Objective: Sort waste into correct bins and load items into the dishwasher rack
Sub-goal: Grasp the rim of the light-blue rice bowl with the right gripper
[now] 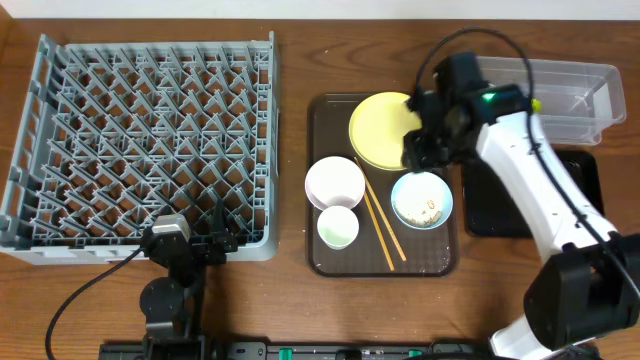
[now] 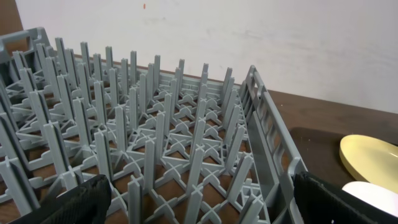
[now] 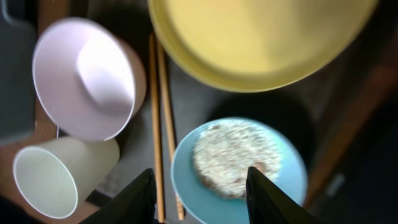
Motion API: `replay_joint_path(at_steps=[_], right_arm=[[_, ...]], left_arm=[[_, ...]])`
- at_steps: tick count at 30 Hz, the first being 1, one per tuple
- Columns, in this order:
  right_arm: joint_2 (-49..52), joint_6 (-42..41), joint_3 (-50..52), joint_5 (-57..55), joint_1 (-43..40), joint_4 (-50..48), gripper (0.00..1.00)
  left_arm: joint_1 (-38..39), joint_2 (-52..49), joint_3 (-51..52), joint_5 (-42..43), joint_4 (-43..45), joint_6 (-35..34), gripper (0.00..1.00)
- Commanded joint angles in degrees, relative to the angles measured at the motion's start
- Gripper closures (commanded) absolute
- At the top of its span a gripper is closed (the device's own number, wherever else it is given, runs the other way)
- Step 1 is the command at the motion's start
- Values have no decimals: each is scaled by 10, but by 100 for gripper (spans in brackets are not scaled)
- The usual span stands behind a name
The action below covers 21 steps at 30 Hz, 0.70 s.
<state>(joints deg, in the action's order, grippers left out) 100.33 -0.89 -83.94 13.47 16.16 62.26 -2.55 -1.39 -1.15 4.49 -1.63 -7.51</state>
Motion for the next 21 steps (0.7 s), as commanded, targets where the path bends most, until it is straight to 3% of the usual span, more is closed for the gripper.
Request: replay_joint_path(at_steps=[1, 10, 16, 18, 21], right_arm=[[-7, -26, 43, -17, 32, -12, 56], [-7, -127, 182, -78, 108, -118, 68], [-7, -186, 251, -140, 143, -180, 85], [-7, -208, 258, -161, 146, -181, 96], [-7, -218, 258, -183, 146, -185, 99]], left_arm=[[1, 0, 9, 8, -20, -1, 5], [1, 0, 9, 8, -20, -1, 5], [1, 0, 9, 8, -20, -1, 5], [1, 0, 9, 8, -20, -1, 5], [1, 0, 9, 8, -20, -1, 5]])
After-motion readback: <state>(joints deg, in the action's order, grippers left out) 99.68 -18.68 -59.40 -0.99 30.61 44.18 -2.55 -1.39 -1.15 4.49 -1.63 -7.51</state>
